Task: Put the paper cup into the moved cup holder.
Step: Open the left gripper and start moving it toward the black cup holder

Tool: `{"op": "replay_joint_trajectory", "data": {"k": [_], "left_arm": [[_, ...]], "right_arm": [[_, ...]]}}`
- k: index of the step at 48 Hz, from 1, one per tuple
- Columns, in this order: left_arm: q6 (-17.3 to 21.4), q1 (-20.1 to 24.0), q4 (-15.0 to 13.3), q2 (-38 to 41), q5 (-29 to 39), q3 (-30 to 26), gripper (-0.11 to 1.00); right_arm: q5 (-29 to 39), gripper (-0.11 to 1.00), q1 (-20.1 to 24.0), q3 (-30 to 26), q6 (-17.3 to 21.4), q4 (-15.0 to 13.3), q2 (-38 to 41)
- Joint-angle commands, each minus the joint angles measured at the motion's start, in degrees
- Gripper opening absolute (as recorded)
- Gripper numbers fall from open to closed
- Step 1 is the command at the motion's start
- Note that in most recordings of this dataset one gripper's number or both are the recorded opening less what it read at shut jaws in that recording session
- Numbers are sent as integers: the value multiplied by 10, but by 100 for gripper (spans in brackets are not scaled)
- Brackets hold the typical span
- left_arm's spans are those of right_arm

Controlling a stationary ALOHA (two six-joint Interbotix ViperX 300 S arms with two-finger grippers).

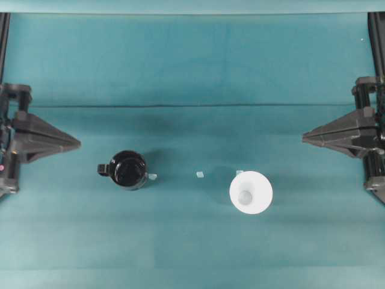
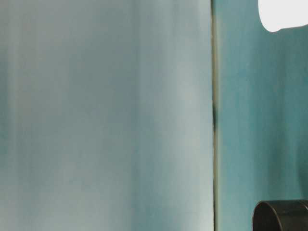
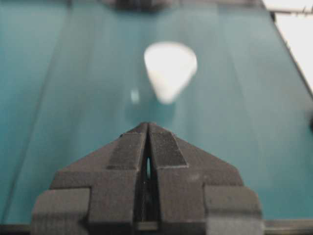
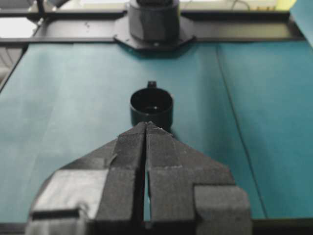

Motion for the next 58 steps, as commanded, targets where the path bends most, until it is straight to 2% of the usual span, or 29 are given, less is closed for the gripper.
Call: {"op": "replay_joint_trajectory", "data": {"k": [1,13,22,40,58], "left_arm": [[-2,-4,1,15,43,-15,0],[2,-4,2,50,150,-12,0],[-4,-4,2,62,175,-4,0],[-9,-4,2,105,173,16,0],[-11,-4,2,165,113,22,0]], "right_arm": [[3,2,1,-15,10,2,4],[26,2,1,-15,25,2,5],[40,2,1,-15,28,2,5],[40,2,1,-15,27,2,6],[40,2,0,-14,28,2,17]]}}
